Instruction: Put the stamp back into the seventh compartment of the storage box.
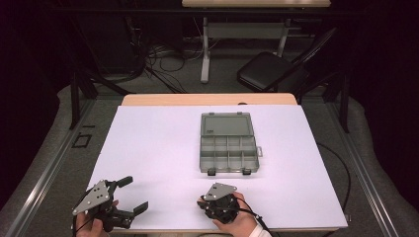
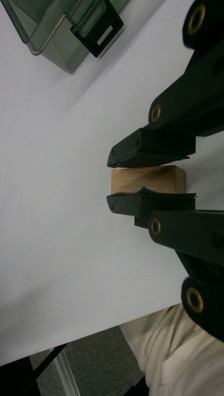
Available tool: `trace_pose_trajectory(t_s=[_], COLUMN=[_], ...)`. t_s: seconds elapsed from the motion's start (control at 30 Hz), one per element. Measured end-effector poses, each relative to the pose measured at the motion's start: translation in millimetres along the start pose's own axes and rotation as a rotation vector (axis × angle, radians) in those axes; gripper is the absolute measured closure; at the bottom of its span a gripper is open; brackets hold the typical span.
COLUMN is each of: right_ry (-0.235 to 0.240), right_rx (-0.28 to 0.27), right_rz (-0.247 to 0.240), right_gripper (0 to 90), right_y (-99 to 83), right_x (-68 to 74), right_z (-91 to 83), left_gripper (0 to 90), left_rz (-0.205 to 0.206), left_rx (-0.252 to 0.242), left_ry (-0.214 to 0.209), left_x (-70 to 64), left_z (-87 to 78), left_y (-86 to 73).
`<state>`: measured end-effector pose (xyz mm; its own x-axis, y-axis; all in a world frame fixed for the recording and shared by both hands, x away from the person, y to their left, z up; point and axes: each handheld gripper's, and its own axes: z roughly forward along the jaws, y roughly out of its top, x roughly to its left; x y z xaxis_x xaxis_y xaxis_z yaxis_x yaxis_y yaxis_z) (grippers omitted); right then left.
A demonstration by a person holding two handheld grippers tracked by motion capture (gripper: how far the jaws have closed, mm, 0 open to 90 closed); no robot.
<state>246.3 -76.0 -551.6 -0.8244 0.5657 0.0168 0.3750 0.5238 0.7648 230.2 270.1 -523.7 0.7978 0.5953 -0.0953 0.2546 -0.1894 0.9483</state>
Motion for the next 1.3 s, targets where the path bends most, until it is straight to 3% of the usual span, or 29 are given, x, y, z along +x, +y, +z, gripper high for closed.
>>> trace_pose_trajectory(t_s=[1.3], right_ry=[-0.020], right_rx=[-0.080], right_rz=[0.045], right_gripper=[76.3], right_y=[8.4], right_x=[-6.3], right_z=[-24.7], left_gripper=[0.5], left_rz=[0.001], left_rx=[-0.001], left_ry=[-0.002], left_x=[0.0], left_z=[0.5], left_y=[-0.2])
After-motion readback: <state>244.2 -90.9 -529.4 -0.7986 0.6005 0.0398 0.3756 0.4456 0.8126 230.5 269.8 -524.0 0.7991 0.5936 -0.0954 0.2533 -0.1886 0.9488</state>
